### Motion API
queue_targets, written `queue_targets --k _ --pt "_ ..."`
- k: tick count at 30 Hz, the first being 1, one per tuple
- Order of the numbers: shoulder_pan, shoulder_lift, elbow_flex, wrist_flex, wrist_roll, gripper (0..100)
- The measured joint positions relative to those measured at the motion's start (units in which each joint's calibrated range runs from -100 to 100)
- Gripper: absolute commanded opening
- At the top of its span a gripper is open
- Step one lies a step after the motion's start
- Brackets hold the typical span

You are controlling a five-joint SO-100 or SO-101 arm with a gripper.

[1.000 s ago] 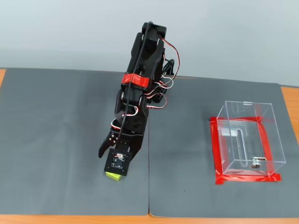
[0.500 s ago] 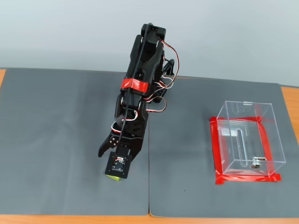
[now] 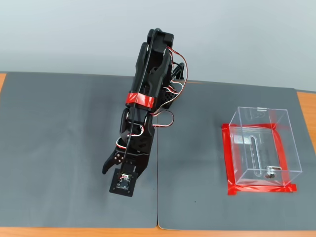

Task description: Pick the green lego block and place it into the transparent box

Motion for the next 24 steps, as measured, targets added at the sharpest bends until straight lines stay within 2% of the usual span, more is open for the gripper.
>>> queue_targets --k 24 --pt "0.0 5.1 0.0 -2.3 0.1 34"
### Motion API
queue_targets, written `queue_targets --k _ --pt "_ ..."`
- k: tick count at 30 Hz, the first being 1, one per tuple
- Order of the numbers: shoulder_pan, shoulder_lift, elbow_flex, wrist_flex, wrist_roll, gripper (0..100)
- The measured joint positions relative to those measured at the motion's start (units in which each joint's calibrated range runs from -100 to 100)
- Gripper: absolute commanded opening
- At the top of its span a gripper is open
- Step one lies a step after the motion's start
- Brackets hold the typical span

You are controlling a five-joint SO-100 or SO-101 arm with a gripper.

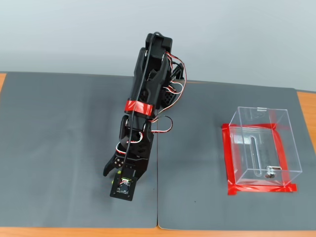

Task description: Pick the green lego block and place it into the transparent box

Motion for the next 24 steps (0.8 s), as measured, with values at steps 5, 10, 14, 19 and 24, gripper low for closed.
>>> queue_targets --k 5,10,14,19,24 --pt "0.0 0.0 0.0 0.0 0.0 28" --pt "0.0 0.0 0.0 0.0 0.0 11" --pt "0.5 0.0 0.0 0.0 0.0 4" --pt "0.6 0.0 0.0 0.0 0.0 4" --pt "2.9 0.0 0.0 0.0 0.0 4"
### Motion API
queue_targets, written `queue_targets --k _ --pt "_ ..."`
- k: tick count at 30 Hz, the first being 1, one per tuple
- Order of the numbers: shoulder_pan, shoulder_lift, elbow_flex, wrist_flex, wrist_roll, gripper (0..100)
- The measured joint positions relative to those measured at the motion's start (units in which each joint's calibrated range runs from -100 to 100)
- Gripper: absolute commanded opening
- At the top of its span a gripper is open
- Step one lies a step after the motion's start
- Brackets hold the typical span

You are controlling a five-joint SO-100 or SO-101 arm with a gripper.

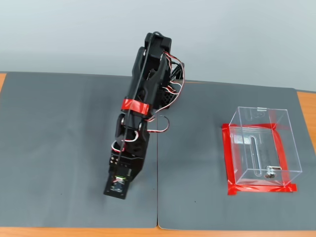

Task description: Pick the green lego block and place it into the transparent box

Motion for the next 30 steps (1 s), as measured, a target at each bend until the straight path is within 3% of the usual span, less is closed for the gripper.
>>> queue_targets --k 21,30 --pt "2.5 -33.7 0.1 0.1 0.1 5" --pt "-1.0 -38.7 -2.1 3.9 -0.1 5"
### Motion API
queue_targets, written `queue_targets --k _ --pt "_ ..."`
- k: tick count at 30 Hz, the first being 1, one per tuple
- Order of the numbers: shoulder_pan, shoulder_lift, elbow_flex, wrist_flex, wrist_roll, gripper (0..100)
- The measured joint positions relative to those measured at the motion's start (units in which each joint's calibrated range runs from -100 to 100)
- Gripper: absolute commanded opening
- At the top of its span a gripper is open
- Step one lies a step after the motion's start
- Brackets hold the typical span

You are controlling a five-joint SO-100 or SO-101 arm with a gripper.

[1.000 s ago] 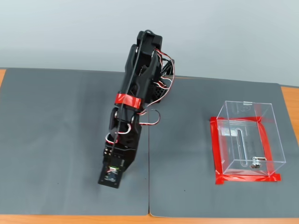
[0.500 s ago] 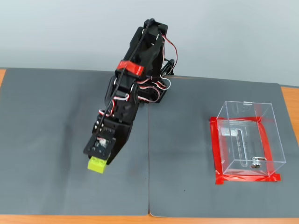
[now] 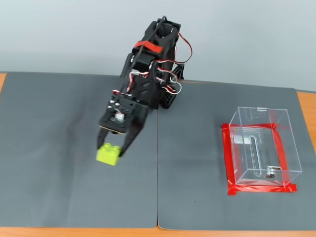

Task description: Pick the green lego block and place it into the transparent box

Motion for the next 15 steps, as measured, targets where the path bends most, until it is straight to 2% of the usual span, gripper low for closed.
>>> queue_targets --k 6,15 --pt "-11.1 -0.1 -8.4 9.8 0.0 5" --pt "-29.5 -0.1 -10.1 11.2 0.2 5"
